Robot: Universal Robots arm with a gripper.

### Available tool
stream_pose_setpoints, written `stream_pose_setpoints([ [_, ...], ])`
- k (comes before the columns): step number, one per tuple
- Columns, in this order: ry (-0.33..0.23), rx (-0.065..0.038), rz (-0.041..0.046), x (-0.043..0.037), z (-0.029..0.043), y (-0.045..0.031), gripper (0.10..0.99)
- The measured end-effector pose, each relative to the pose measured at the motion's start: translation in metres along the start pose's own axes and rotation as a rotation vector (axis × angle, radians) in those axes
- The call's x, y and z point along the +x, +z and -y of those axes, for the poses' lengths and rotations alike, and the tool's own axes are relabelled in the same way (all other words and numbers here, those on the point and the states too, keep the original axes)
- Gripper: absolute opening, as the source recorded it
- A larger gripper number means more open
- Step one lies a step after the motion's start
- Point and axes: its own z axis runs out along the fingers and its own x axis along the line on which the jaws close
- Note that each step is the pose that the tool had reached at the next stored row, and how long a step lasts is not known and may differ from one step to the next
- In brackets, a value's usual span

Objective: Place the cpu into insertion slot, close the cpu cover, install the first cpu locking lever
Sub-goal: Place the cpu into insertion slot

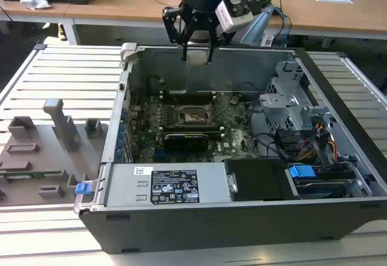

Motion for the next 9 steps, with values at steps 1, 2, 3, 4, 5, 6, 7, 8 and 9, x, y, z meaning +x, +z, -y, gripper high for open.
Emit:
stream_pose_setpoints([
  [1, 0.000, 0.000, 0.0000, 0.0000, 0.0000, 0.0000, 0.541],
  [2, 0.000, 0.001, 0.0000, -0.0001, 0.0001, 0.0007, 0.541],
  [3, 0.000, 0.004, 0.0001, -0.0001, 0.0004, 0.0026, 0.541],
  [4, 0.000, 0.005, 0.0001, -0.0001, 0.0006, 0.0038, 0.541],
  [5, 0.000, 0.005, 0.0001, -0.0001, 0.0008, 0.0055, 0.541],
  [6, 0.000, 0.005, 0.0001, -0.0002, 0.0011, 0.0069, 0.541],
  [7, 0.000, 0.005, 0.0001, -0.0002, 0.0012, 0.0077, 0.541],
  [8, 0.000, 0.005, 0.0001, -0.0002, 0.0013, 0.0085, 0.541],
  [9, 0.000, 0.005, 0.0001, -0.0002, 0.0016, 0.0103, 0.541],
])
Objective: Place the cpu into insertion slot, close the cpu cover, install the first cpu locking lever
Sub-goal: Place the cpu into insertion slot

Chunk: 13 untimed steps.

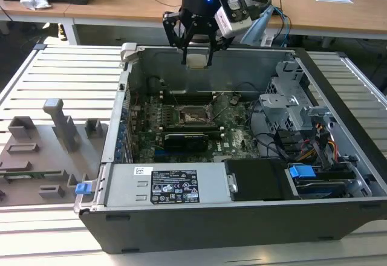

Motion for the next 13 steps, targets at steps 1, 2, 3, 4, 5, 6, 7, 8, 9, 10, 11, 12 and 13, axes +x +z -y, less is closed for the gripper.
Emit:
stream_pose_setpoints([
  [1, 0.000, 0.000, 0.0000, 0.0000, 0.0003, 0.0018, 0.541],
  [2, 0.000, 0.000, 0.0000, -0.0001, 0.0007, 0.0043, 0.541],
  [3, 0.000, 0.000, 0.0000, -0.0001, 0.0009, 0.0059, 0.541],
  [4, 0.000, 0.000, 0.0000, -0.0002, 0.0012, 0.0079, 0.541],
  [5, 0.000, 0.001, 0.0000, -0.0002, 0.0015, 0.0098, 0.541],
  [6, 0.000, 0.002, 0.0000, -0.0002, 0.0017, 0.0113, 0.541],
  [7, 0.000, 0.002, 0.0000, -0.0003, 0.0019, 0.0126, 0.541],
  [8, 0.000, 0.002, 0.0001, -0.0003, 0.0021, 0.0140, 0.541],
  [9, 0.000, 0.003, 0.0001, -0.0003, 0.0022, 0.0149, 0.541],
  [10, 0.000, 0.004, 0.0001, -0.0003, 0.0022, 0.0151, 0.541],
  [11, 0.000, 0.004, 0.0000, -0.0003, 0.0023, 0.0153, 0.541],
  [12, 0.000, 0.006, 0.0001, -0.0003, 0.0024, 0.0160, 0.541],
  [13, 0.000, 0.007, 0.0003, -0.0004, 0.0025, 0.0170, 0.541],
])
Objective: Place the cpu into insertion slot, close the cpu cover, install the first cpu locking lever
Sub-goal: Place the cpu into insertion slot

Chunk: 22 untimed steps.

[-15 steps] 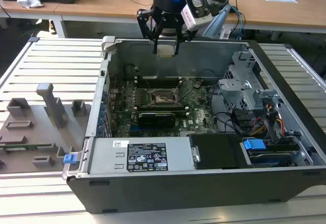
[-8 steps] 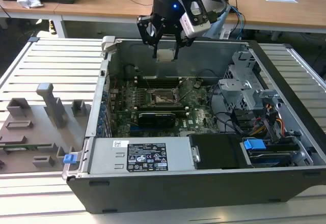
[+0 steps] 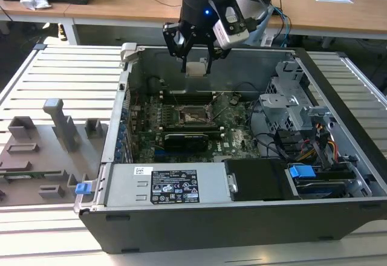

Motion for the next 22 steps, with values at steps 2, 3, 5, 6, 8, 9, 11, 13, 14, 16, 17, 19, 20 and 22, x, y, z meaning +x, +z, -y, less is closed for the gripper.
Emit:
stream_pose_setpoints([
  [2, 0.000, 0.001, 0.0000, -0.0001, 0.0003, 0.0019, 0.541],
  [3, 0.000, 0.002, 0.0000, -0.0001, 0.0004, 0.0028, 0.541],
  [5, 0.000, 0.003, 0.0000, -0.0001, 0.0005, 0.0038, 0.541],
  [6, 0.000, 0.003, 0.0000, -0.0001, 0.0006, 0.0042, 0.541],
  [8, 0.000, 0.004, 0.0000, -0.0001, 0.0007, 0.0051, 0.541],
  [9, 0.000, 0.005, 0.0001, -0.0001, 0.0008, 0.0055, 0.541],
  [11, 0.000, 0.008, 0.0002, -0.0001, 0.0009, 0.0062, 0.541],
  [13, 0.000, 0.010, 0.0001, -0.0002, 0.0010, 0.0068, 0.541],
  [14, 0.000, 0.010, 0.0001, -0.0002, 0.0010, 0.0075, 0.541],
  [16, 0.000, 0.010, 0.0002, -0.0002, 0.0012, 0.0085, 0.541],
  [17, 0.000, 0.010, 0.0002, -0.0002, 0.0013, 0.0090, 0.541],
  [19, 0.000, 0.010, 0.0002, -0.0002, 0.0014, 0.0099, 0.541],
  [20, 0.000, 0.010, 0.0002, -0.0002, 0.0015, 0.0105, 0.541],
  [22, 0.000, 0.010, 0.0002, -0.0003, 0.0017, 0.0123, 0.541],
])
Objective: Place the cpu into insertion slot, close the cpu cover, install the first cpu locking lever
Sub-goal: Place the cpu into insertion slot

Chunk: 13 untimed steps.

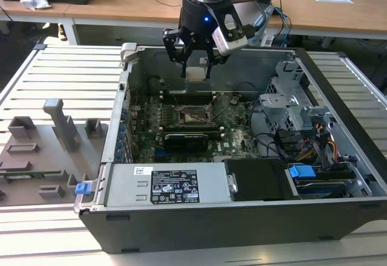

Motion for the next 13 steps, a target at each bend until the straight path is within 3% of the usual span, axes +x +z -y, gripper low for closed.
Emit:
stream_pose_setpoints([
  [13, 0.000, 0.000, 0.0000, -0.0002, 0.0017, 0.0127, 0.541],
])
